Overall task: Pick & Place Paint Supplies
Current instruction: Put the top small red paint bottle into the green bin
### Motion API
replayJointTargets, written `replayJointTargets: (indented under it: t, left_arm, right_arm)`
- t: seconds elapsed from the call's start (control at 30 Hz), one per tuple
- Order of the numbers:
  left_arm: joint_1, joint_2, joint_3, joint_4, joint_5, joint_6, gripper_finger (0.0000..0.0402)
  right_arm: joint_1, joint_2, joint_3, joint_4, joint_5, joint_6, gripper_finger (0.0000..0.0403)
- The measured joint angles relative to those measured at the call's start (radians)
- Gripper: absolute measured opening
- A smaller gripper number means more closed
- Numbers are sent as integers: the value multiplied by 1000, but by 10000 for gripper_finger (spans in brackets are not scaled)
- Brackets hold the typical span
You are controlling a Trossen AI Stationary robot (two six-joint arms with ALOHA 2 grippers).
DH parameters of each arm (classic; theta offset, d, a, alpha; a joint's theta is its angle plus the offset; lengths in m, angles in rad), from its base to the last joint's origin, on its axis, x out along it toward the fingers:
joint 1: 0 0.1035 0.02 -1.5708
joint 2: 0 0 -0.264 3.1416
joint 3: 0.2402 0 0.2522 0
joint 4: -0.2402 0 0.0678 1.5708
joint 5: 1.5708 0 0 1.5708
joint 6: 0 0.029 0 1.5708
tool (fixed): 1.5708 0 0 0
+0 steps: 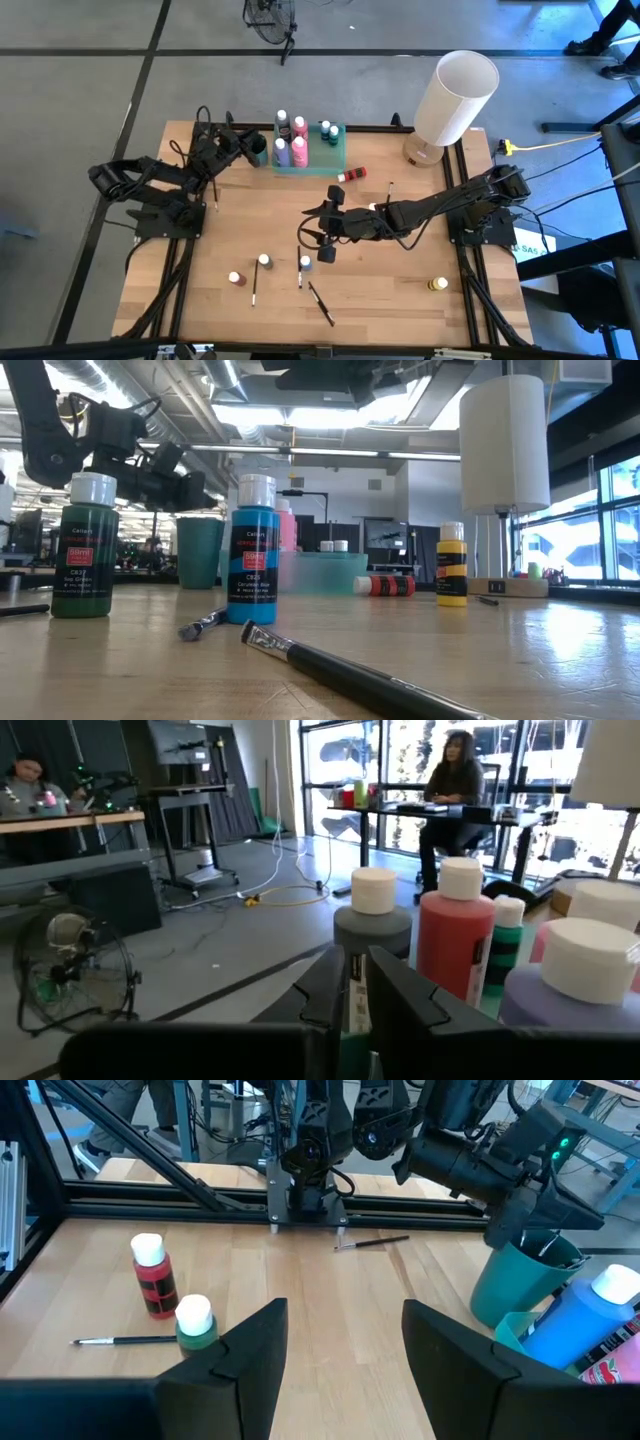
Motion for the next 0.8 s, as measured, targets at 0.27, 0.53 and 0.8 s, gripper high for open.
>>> replayJointTargets:
  t: [0.27, 0.53, 0.8]
  left_arm:
    - [0, -4, 1, 83, 111, 88, 40]
    - [-1, -35, 1, 102, 188, 83, 40]
    - [-1, -42, 1, 101, 203, 79, 31]
  right_arm:
    - [-1, 0, 0, -38, 2, 0, 199]
    - [-14, 0, 0, -111, 54, 16, 199]
    - [-13, -1, 0, -120, -29, 30, 199]
